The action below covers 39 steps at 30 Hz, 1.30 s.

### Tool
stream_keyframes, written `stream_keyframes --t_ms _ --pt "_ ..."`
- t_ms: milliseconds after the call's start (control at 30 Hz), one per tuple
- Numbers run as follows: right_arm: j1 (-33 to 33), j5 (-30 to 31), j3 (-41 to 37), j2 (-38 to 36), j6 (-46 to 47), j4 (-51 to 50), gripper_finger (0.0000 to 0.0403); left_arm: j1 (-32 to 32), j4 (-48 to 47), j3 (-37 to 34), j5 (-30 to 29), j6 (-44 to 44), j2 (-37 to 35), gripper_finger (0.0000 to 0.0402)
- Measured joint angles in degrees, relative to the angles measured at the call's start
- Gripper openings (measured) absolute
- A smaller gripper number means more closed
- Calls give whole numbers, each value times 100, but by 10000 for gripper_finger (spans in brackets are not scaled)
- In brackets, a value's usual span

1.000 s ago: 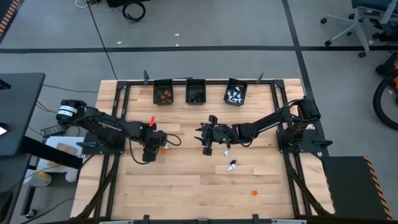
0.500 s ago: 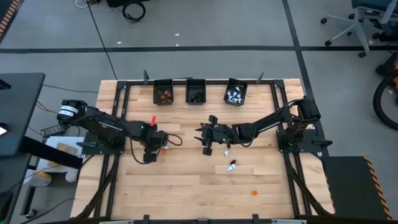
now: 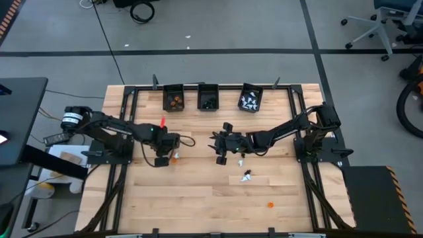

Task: Sort Halloween decoration
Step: Put the orange pumpkin toy into the left black basket

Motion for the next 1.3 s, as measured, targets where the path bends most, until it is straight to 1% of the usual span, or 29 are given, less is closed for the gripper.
stream_keyframes --t_ms 267,433,767,1067,1200,1300 --pt "0 108 0 0 1 -89 166 560 -26 144 -18 464 -11 59" --pt "0 104 0 0 40 -157 166 781 -51 293 57 750 -11 59" --pt "0 88 0 0 151 -272 166 903 42 330 87 926 -11 61" --pt "0 -23 0 0 237 -277 166 909 623 181 89 993 -7 62" --pt "0 -23 0 0 237 -285 166 994 806 179 -26 1001 -7 62" --pt "0 -23 0 0 237 -293 166 1077 924 179 -235 1089 -7 62"
